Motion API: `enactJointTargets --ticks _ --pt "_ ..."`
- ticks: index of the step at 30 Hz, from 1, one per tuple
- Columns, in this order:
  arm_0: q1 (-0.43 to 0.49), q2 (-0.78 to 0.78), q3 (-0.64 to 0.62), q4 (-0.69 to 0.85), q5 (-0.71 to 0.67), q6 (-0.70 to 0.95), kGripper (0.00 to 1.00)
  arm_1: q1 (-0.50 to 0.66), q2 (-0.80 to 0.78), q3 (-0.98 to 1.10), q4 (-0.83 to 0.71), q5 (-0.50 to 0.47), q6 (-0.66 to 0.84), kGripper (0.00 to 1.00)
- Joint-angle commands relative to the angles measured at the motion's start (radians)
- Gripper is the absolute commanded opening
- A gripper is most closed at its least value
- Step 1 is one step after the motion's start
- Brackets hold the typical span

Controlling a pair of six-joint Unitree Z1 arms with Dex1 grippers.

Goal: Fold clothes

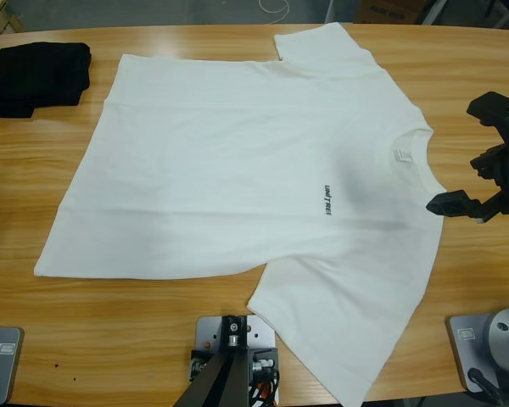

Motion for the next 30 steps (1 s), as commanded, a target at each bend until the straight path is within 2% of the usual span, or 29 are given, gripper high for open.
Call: enactJointTargets --ticks 1,15,17,21,25,27,30 --pt "-0.008 0.051 -0.004 0.018 0.012 -0.018 1.000 -0.009 0.036 0.026 -0.006 0.012 0.013 1.000" --pt "-0.009 0.052 -0.004 0.020 0.012 -0.020 1.000 -0.009 0.037 0.025 -0.005 0.013 0.015 1.000" --pt "-0.011 0.043 -0.004 0.025 0.012 -0.020 1.000 -0.009 0.010 0.028 0.000 -0.010 0.058 1.000" --pt "-0.019 0.028 0.004 0.028 -0.011 -0.072 1.000 -0.009 -0.127 0.052 0.024 -0.039 0.239 1.000" --pt "-0.030 0.076 0.000 0.025 -0.015 -0.091 1.000 0.008 -0.157 0.057 0.035 -0.070 0.272 1.000" --pt "-0.033 0.042 -0.001 0.026 -0.015 -0.165 1.000 0.008 -0.166 0.053 0.054 -0.072 0.295 1.000" --pt "-0.040 -0.066 0.061 -0.007 -0.050 -0.414 0.999 0.030 -0.205 0.061 0.072 -0.041 0.420 1.000"
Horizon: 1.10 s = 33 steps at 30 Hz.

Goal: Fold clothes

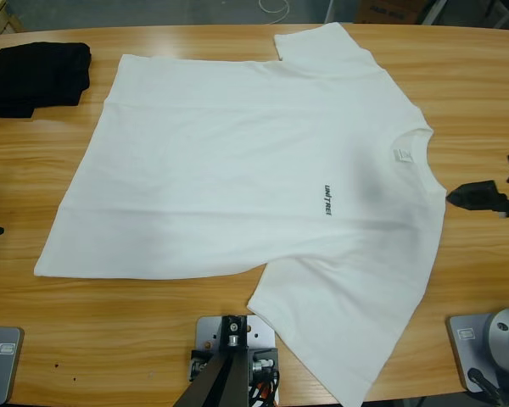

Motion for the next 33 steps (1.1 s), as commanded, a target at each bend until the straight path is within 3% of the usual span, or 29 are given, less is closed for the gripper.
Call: enactJointTargets --ticks 1,5,8,12,20,33 --pt "-0.025 -0.133 0.109 -0.044 -0.080 -0.407 1.000 0.052 -0.088 0.044 0.046 0.015 0.207 1.000" --pt "-0.025 -0.287 0.339 -0.157 -0.082 -0.594 0.996 0.155 -0.065 0.061 0.024 0.023 0.282 1.000" --pt "-0.025 -0.340 0.397 -0.190 -0.086 -0.660 1.000 0.176 -0.050 0.072 0.013 0.026 0.292 1.000" --pt "-0.025 -0.262 0.410 -0.208 -0.001 -0.747 1.000 0.178 -0.035 0.074 0.001 0.031 0.292 1.000" --pt "-0.025 0.002 0.456 -0.376 0.012 -0.840 0.984 0.179 -0.013 0.090 -0.047 0.041 0.292 1.000" --pt "-0.064 0.050 0.583 -0.562 0.038 -0.979 1.000 0.179 -0.009 0.098 -0.059 0.051 0.292 1.000"
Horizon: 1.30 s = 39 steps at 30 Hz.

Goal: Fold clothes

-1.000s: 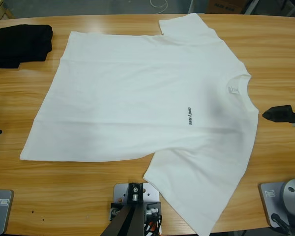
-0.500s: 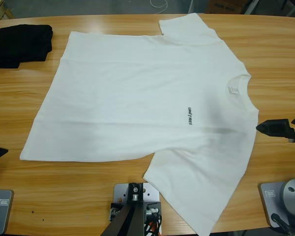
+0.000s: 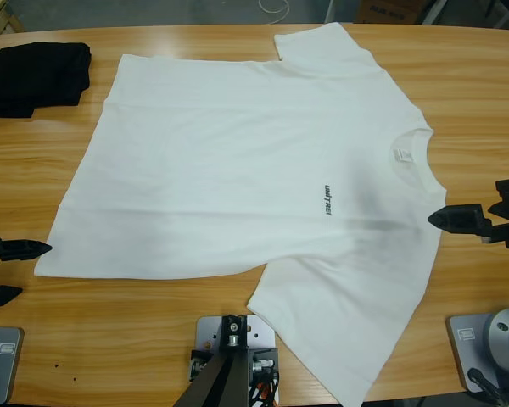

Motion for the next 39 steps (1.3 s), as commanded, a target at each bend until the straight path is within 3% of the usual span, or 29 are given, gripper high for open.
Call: enactJointTargets --ticks 1,12,19,20,21,22,23,25,27,33,39 --pt "-0.040 0.044 0.098 -0.119 0.041 -0.063 1.000 0.010 0.016 0.036 -0.008 0.020 0.005 1.000" --pt "-0.048 0.249 0.144 -0.318 0.098 -0.127 0.975 0.010 -0.039 0.034 0.021 0.013 -0.001 1.000" --pt "-0.098 0.205 0.155 -0.390 0.154 -0.131 1.000 0.010 -0.049 0.034 0.027 0.012 -0.004 1.000" --pt "-0.110 0.210 0.154 -0.422 0.149 -0.136 0.945 0.010 -0.050 0.034 0.027 0.011 -0.004 1.000" --pt "-0.120 0.229 0.153 -0.451 0.145 -0.139 0.747 0.010 -0.051 0.034 0.027 0.012 -0.004 1.000" --pt "-0.123 0.241 0.157 -0.454 0.143 -0.141 0.620 0.010 -0.051 0.034 0.027 0.012 -0.004 1.000" --pt "-0.123 0.249 0.168 -0.454 0.143 -0.148 0.572 0.010 -0.054 0.034 0.027 0.012 -0.004 1.000" --pt "-0.124 0.250 0.181 -0.454 0.143 -0.157 0.237 0.010 -0.061 0.036 0.027 0.013 -0.004 1.000" --pt "-0.124 0.247 0.184 -0.453 0.143 -0.157 0.020 0.010 -0.064 0.037 0.026 0.013 -0.004 1.000" --pt "-0.124 0.252 0.187 -0.445 0.134 -0.157 0.000 0.010 -0.085 0.046 0.031 0.028 0.123 1.000" --pt "-0.124 0.208 0.205 -0.444 0.141 -0.144 0.000 0.068 -0.087 0.053 0.023 0.022 0.562 1.000"
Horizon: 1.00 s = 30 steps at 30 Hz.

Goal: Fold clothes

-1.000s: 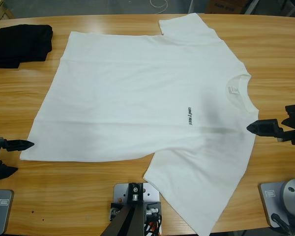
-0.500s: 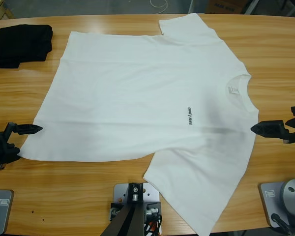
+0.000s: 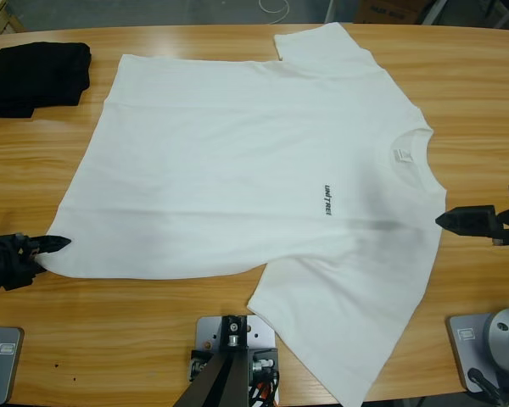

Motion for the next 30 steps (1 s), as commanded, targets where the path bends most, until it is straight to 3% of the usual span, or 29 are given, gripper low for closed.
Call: enactJointTargets --ticks 1,4,8,17,24,30 --pt "-0.008 -0.024 0.049 0.001 0.005 0.009 0.000 0.092 -0.016 0.043 0.006 0.009 0.504 1.000" --pt "-0.008 -0.042 0.049 0.004 0.005 0.014 0.000 0.231 0.011 0.061 0.009 0.006 0.806 1.000" --pt "-0.008 -0.043 0.049 0.006 0.005 0.020 0.000 0.406 0.042 0.079 0.022 -0.014 1.085 1.000" --pt "-0.008 -0.031 0.044 0.004 0.005 0.029 0.000 0.798 0.171 0.178 -0.204 -0.091 1.462 0.989" --pt "-0.008 -0.039 0.044 0.006 0.001 0.038 0.000 0.840 0.226 0.288 -0.288 -0.057 1.578 0.982" --pt "-0.008 -0.040 0.043 0.006 -0.001 0.040 0.000 0.848 0.250 0.354 -0.430 -0.112 1.620 0.982"
